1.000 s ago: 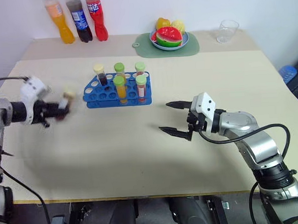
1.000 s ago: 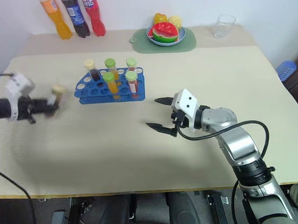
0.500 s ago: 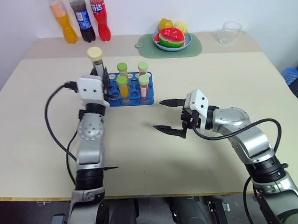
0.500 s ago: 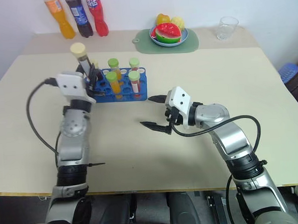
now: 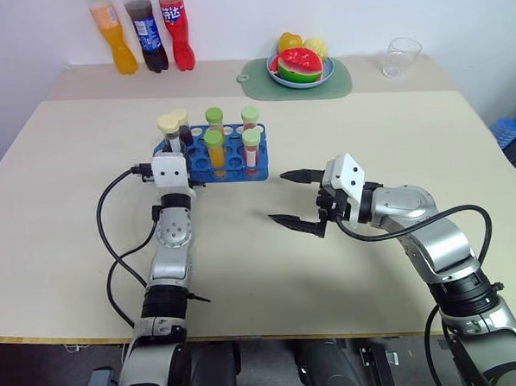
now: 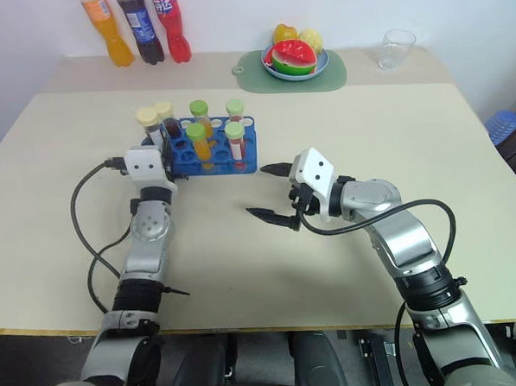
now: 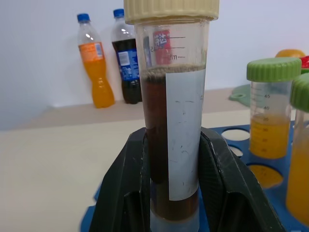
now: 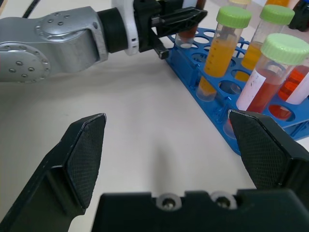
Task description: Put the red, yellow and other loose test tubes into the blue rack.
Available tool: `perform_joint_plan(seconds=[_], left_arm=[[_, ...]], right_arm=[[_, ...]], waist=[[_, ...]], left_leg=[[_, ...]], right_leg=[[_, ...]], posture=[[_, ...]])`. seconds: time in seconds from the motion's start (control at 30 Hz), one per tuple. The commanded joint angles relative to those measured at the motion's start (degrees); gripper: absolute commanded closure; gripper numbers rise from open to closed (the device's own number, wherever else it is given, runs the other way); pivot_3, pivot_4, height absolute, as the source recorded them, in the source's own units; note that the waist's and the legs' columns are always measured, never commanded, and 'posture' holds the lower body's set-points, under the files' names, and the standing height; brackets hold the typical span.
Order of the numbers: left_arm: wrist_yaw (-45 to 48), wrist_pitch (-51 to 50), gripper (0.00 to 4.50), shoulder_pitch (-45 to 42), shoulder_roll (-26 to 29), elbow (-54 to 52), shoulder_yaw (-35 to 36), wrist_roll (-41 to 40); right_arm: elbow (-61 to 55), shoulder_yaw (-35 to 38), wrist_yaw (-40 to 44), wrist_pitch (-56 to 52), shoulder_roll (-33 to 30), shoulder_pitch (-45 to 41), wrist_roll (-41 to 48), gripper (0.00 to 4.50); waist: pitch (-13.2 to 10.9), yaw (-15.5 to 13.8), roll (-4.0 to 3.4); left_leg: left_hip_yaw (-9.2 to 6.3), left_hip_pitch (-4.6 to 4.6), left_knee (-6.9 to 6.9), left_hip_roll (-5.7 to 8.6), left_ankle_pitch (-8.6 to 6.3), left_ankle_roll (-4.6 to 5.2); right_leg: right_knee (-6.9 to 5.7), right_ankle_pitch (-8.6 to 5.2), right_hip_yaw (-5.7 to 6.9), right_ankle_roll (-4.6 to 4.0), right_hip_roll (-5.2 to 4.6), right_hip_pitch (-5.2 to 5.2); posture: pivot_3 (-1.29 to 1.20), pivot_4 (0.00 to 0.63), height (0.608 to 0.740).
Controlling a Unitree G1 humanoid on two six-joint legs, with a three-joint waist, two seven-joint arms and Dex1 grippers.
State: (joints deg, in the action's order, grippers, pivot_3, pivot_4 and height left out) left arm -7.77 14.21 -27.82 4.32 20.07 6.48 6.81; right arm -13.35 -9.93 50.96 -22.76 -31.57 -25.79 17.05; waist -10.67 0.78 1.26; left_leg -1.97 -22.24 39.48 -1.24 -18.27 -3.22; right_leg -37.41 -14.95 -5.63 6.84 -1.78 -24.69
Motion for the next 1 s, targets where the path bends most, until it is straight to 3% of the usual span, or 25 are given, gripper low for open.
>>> perform_joint_plan(seconds=[0.03,0.37,0.6,0.63,0.83,1.0], left_arm=[[0.7,1.8,3.74,-1.4,0.1,1.9,0.1,-1.8],[2.4,3.4,3.74,-3.2,-0.2,6.1,0.8,-5.5],[2.7,2.0,0.34,-0.9,-0.5,3.4,1.5,-7.1],[2.8,1.8,0.03,-0.7,-0.4,3.1,1.6,-7.3],[5.3,0.4,0.03,3.0,0.0,-6.2,2.8,-11.5],[15.1,-12.2,0.03,13.9,7.8,-26.9,5.9,-22.8]], right_arm=[[-2.3,1.6,-0.2,0.5,-0.3,-0.2,0.5,0.00],[-2.6,1.4,-0.3,0.4,-0.4,0.1,0.5,0.00],[-2.6,1.3,-0.3,0.5,-0.2,0.3,0.5,0.00],[-2.6,1.2,-0.3,0.5,-0.1,0.2,0.5,0.00],[-3.0,1.2,0.0,0.5,-0.3,0.6,0.8,0.00],[-1.7,5.3,0.7,-0.8,-3.3,0.6,2.0,0.00]], waist=[[0.0,0.0,0.00],[0.0,-0.1,-0.01],[0.0,0.0,-0.01],[0.0,0.0,-0.01],[0.0,0.1,-0.01],[0.0,0.4,-0.03]], left_leg=[[0.00,0.00,0.00,0.00,0.00,0.00],[-0.01,0.05,0.03,0.01,0.01,0.00],[-0.01,0.06,0.01,0.00,0.00,0.00],[-0.02,0.06,0.00,0.01,0.00,0.00],[-0.03,0.06,0.00,0.00,0.00,0.00],[0.02,0.07,-0.06,-0.09,0.00,0.00]], right_leg=[[0.00,0.00,0.00,0.00,0.00,0.00],[-0.02,0.00,0.01,0.00,0.00,0.06],[0.01,0.00,0.01,0.00,0.01,0.06],[0.01,0.00,0.01,0.00,0.01,0.06],[0.02,0.00,0.01,0.00,0.02,0.06],[0.04,0.00,-0.01,-0.01,0.04,0.04]], posture=[[0.00,0.150,0.734],[0.00,0.150,0.734],[0.00,0.150,0.734],[0.00,0.150,0.734],[0.00,0.150,0.734],[0.00,0.150,0.734]])
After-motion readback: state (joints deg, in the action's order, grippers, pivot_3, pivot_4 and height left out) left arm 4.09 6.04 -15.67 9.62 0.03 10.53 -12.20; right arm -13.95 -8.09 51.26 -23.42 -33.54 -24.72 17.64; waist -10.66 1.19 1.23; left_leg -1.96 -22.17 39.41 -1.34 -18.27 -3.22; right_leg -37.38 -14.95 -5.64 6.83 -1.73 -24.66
